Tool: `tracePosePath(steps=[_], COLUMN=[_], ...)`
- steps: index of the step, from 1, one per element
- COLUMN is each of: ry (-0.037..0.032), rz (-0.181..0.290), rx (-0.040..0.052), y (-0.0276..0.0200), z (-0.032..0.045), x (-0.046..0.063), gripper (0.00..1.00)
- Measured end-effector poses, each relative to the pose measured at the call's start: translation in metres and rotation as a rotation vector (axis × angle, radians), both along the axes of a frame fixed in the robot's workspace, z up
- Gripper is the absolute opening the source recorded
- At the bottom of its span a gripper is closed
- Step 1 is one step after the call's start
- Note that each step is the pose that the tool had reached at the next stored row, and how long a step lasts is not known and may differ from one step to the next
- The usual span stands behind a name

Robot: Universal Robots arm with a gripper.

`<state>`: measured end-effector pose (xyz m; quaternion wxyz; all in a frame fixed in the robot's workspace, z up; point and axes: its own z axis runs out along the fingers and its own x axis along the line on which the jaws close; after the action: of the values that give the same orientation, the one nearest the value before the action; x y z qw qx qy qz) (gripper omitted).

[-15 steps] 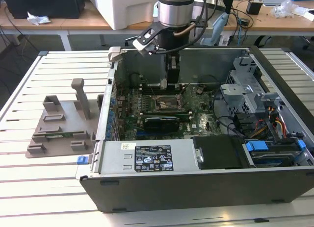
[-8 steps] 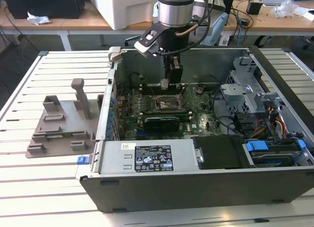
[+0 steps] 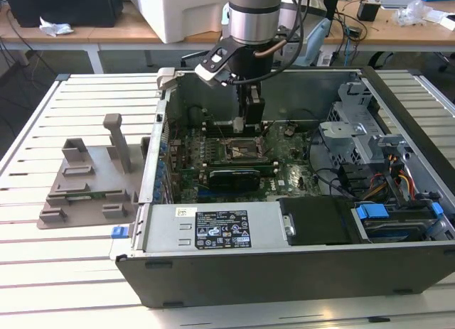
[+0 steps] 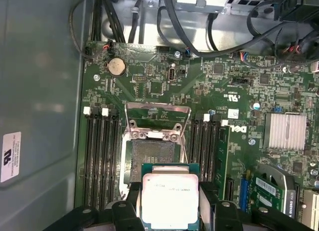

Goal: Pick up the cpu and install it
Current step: 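Place the cpu into insertion slot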

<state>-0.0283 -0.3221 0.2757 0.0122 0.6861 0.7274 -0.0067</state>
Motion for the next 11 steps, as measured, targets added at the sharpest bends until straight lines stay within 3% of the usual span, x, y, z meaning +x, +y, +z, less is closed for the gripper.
tracePosePath(steps=[3, 8, 11], ry=[0.0001, 0.0002, 0.0005], rz=[0.0, 0.0, -0.004], rx=[0.0, 0.0, 0.0], y=[0.0023, 0.011, 0.012], z=[-0.0056, -0.0211, -0.0296], x=[0.0, 0.0, 0.001], gripper=[0.55, 0.55, 0.55])
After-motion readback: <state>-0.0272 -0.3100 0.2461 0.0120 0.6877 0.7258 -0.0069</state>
